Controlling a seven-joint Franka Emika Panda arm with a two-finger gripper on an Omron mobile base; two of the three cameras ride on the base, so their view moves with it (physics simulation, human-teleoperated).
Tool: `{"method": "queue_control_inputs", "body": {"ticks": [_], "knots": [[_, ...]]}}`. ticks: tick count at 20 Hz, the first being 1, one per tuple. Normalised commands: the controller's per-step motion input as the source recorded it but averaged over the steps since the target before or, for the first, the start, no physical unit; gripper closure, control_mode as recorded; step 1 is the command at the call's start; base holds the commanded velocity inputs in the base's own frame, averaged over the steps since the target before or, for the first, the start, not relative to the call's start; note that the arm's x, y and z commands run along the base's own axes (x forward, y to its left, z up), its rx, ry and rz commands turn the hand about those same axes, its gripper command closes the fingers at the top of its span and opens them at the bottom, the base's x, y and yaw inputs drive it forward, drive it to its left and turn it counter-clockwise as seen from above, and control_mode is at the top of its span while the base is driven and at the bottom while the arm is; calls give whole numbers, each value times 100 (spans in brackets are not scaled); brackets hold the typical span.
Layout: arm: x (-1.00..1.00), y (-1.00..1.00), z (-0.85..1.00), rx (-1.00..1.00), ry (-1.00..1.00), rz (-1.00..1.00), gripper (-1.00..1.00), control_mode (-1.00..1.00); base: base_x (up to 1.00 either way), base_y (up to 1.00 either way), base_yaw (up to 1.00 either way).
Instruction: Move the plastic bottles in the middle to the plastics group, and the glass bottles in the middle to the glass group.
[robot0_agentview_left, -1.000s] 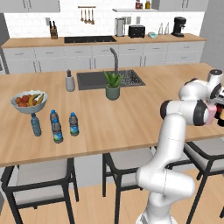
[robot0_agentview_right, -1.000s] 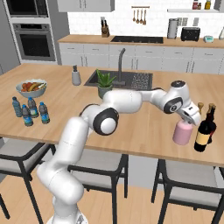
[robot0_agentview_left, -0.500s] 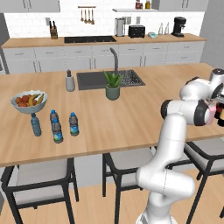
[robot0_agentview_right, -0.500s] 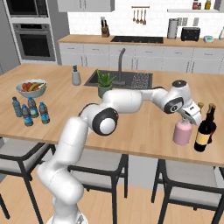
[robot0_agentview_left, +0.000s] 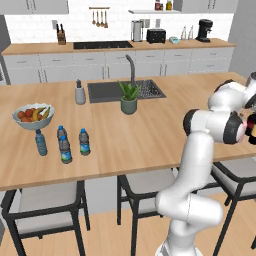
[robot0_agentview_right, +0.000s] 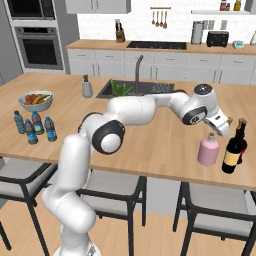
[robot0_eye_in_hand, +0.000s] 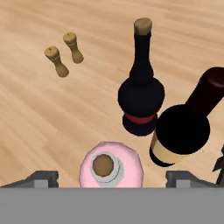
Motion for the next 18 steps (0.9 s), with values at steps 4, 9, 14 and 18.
{"method": "queue_control_inputs", "body": {"ticks": [4,9,14,18], "knots": [[-49,84,10,-24,-11,11,-100,-100,0,0,0],[-67,94,0,-11,-5,30,-100,-100,0,0,0],[-62,77,0,-3,-4,26,-100,-100,0,0,0],[-88,77,0,-2,-4,29,-100,-100,0,0,0]]}}
